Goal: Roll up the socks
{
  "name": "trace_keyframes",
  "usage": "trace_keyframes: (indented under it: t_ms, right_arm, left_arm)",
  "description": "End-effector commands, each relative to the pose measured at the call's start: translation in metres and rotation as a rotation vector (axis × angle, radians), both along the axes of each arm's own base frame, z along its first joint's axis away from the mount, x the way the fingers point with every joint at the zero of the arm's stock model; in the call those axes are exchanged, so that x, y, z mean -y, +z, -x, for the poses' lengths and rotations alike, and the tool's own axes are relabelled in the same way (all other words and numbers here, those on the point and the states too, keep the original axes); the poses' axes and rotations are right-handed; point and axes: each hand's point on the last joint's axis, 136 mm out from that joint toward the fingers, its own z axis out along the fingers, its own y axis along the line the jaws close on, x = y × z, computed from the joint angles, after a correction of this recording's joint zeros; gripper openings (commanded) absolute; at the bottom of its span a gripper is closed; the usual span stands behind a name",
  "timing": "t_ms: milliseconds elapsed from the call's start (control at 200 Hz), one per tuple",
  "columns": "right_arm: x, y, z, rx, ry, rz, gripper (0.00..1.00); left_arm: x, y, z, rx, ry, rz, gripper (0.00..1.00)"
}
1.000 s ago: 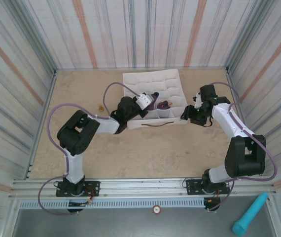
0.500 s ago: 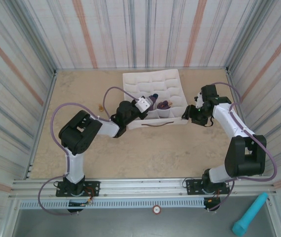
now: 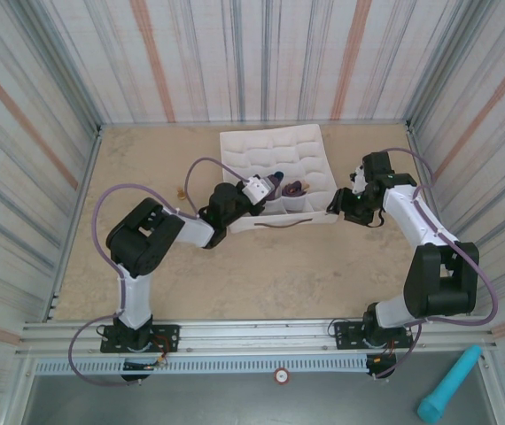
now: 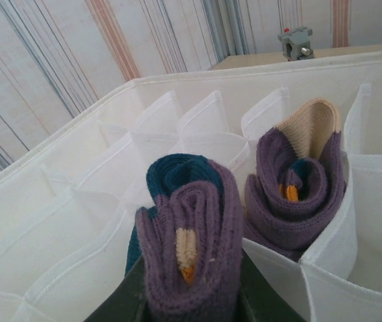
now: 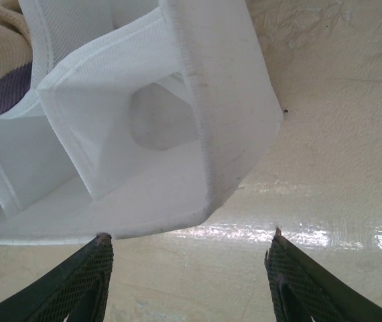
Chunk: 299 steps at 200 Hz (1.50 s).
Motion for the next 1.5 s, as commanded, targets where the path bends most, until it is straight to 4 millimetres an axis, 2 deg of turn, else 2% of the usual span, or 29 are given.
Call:
trace_keyframes:
  t_ms: [0,130,225,341,436,641,812,1037,1217,1348,1493]
  right_arm:
    - [0.0,0.0,0.008,-0.024,0.003,-0.011,0.63]
    - [-0.001,0.001,0.007,-0.023,0.003,-0.017,0.63]
    - [0.0,0.001,0.007,-0.022,0.001,-0.014,0.63]
    - [0.0,0.001,0.008,-0.023,0.0,-0.013,0.63]
    - [0.001,0.001,0.009,-0.025,-0.001,-0.013,0.63]
    - [0.002,0.001,0.011,-0.026,-0.004,-0.008,0.63]
    - [0.002,0.002,0.011,-0.024,-0.005,-0.014,0.63]
    - [-0.001,0.009,0.015,-0.006,0.002,-0.012,0.63]
    - [-0.007,0.033,0.017,0.092,0.031,-0.005,0.68]
    - [-0.022,0.041,0.028,0.114,0.089,0.009,0.75]
    - [-0.05,0.027,0.041,0.145,0.164,0.063,0.76]
  left_arm:
    - [0.004,-0.002,0.009,-0.009,-0.032,0.012,0.24]
    - [0.004,-0.003,0.01,-0.014,-0.038,0.011,0.27]
    - [0.005,-0.004,0.01,-0.019,-0.041,0.009,0.37]
    - [0.005,-0.005,0.01,-0.025,-0.047,0.008,0.43]
    - [0.005,-0.006,0.01,-0.032,-0.047,0.003,0.55]
    - [0.003,-0.011,0.007,-0.063,-0.019,-0.011,0.61]
    - [0.001,-0.006,0.008,-0.082,-0.019,-0.011,0.69]
    - [0.004,0.022,0.009,-0.197,-0.101,0.032,0.83]
    - [-0.007,0.057,-0.002,-0.199,-0.095,0.094,0.98]
    - [-0.011,0.086,-0.003,-0.187,-0.086,0.097,0.99]
    - [-0.02,0.109,-0.008,-0.258,-0.006,0.133,0.99]
